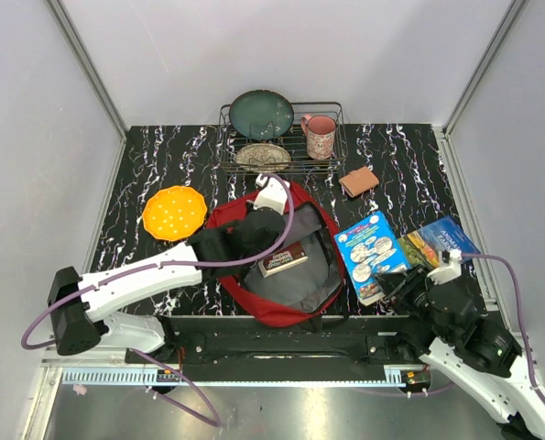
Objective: Pack the student bag
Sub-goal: Place the book in the student bag.
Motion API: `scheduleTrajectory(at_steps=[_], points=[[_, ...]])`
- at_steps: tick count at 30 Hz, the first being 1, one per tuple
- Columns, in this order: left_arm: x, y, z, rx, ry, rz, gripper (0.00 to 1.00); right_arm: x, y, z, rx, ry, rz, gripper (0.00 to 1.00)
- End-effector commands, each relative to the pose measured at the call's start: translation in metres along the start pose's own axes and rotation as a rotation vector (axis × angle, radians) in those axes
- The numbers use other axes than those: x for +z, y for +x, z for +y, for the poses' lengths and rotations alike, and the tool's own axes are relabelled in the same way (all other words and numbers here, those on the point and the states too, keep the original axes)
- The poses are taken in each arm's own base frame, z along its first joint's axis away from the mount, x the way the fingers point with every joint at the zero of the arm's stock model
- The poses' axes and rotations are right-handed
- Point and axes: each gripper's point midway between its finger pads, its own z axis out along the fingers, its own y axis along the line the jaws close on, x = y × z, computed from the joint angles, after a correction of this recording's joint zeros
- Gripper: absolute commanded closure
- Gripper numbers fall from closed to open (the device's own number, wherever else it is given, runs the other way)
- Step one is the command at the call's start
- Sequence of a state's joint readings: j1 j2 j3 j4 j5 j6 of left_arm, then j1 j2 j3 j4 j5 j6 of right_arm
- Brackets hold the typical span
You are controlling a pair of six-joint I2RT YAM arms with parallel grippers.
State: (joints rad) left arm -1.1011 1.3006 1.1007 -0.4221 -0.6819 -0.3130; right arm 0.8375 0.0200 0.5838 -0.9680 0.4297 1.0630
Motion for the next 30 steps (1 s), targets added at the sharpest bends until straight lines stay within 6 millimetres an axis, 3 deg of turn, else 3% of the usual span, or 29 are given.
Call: scheduleTrajectory(at_steps=[1, 10, 17, 20, 23, 30], points=[[-0.019, -0.066, 0.03, -0.15, -0.118, -0.177, 1.0, 0.0, 0.012, 0.046, 0.102, -0.194, 0.079, 1.0], [-0.032, -0.099, 0.026, -0.245, -0.054, -0.291, 1.0, -0.015, 0.041, 0.107, 0.15, -0.474, 0.285, 1.0], [-0.035, -0.105, 0.016, -0.27, 0.019, -0.315, 1.0, -0.015, 0.073, 0.124, 0.193, -0.565, 0.465, 1.0], [-0.033, -0.102, 0.011, -0.26, 0.035, -0.304, 1.0, -0.018, 0.076, 0.131, 0.185, -0.616, 0.485, 1.0], [-0.034, -0.101, 0.009, -0.272, 0.054, -0.306, 1.0, -0.003, 0.081, 0.117, 0.246, -0.558, 0.464, 1.0], [-0.037, -0.097, -0.004, -0.268, 0.123, -0.303, 1.0, 0.041, 0.088, 0.117, 0.398, -0.542, 0.416, 1.0]])
